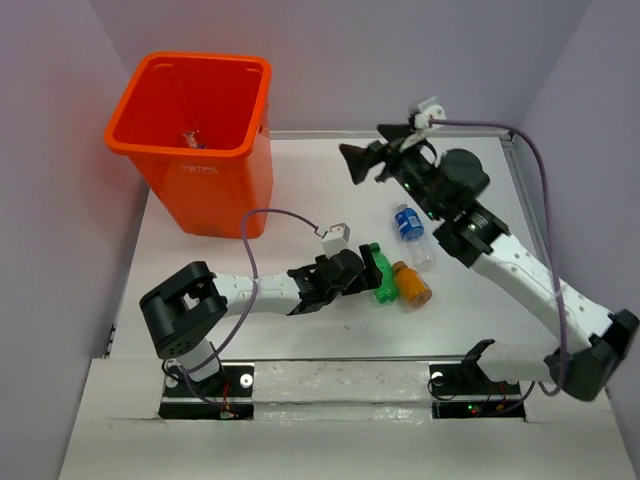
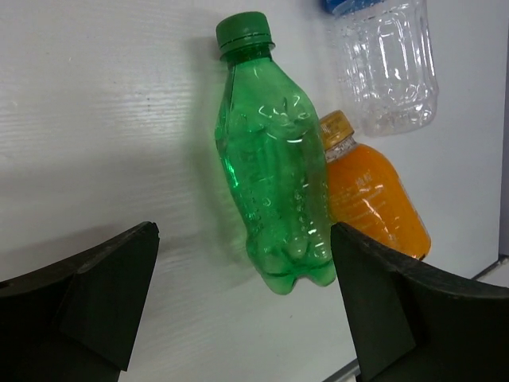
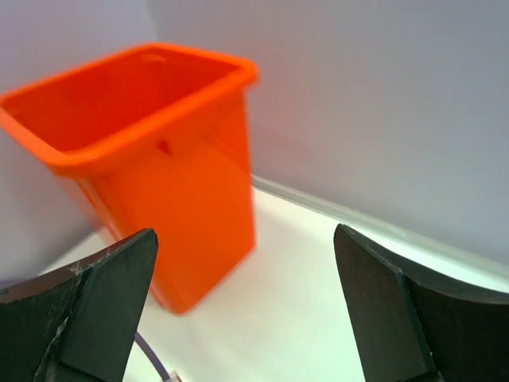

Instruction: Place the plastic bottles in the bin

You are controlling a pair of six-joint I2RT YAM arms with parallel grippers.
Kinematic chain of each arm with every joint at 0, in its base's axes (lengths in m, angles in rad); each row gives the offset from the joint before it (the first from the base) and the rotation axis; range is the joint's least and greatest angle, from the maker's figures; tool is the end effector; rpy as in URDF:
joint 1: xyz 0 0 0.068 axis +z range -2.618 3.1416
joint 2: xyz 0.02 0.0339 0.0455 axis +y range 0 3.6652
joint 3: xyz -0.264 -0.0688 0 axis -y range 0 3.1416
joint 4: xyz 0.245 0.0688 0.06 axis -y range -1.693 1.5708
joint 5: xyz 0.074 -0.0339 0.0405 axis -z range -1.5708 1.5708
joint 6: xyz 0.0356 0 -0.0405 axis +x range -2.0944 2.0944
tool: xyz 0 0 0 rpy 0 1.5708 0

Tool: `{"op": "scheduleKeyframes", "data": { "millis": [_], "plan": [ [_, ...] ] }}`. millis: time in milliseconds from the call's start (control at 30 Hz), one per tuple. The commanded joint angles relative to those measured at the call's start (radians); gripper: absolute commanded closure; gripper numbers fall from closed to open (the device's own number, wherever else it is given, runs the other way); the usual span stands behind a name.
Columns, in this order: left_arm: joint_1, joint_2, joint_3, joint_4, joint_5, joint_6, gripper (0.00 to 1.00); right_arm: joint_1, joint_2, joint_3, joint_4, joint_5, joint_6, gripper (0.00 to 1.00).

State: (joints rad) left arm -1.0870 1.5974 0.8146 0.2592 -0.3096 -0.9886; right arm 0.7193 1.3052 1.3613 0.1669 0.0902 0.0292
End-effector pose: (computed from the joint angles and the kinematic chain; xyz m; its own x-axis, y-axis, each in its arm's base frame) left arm 0.1661 -0.2928 0.1932 -0.7296 -0.3218 -0.6034 0.2019 0.7417 -0.6396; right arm 0.2268 0.1944 0.4661 0.1491 0.1692 -0.9742 -0.5947 0.8025 0.0484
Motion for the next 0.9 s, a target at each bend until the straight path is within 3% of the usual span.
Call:
{"op": "scheduleKeyframes", "data": {
  "millis": [0, 200, 400, 500, 867],
  "plan": [
    [-0.005, 0.015, 0.099, -0.006, -0.120, 0.027, 0.01, -0.113, -0.171, -0.275, -0.095, 0.115, 0.141, 0.05],
    [0.007, 0.124, 0.216, -0.066, -0.149, 0.103, 0.01, -0.259, -0.201, -0.412, -0.247, 0.174, 0.216, 0.07],
    [0.025, 0.214, 0.301, -0.113, -0.122, 0.163, 0.01, -0.438, -0.077, -0.418, -0.360, 0.111, 0.278, 0.06],
    [0.038, 0.245, 0.322, -0.115, -0.099, 0.185, 0.02, -0.451, -0.025, -0.386, -0.407, 0.105, 0.236, 0.00],
    [0.068, 0.292, 0.321, -0.109, -0.062, 0.196, 0.09, -0.460, 0.221, -0.304, -0.489, 0.072, 0.196, 0.00]
  ]
}}
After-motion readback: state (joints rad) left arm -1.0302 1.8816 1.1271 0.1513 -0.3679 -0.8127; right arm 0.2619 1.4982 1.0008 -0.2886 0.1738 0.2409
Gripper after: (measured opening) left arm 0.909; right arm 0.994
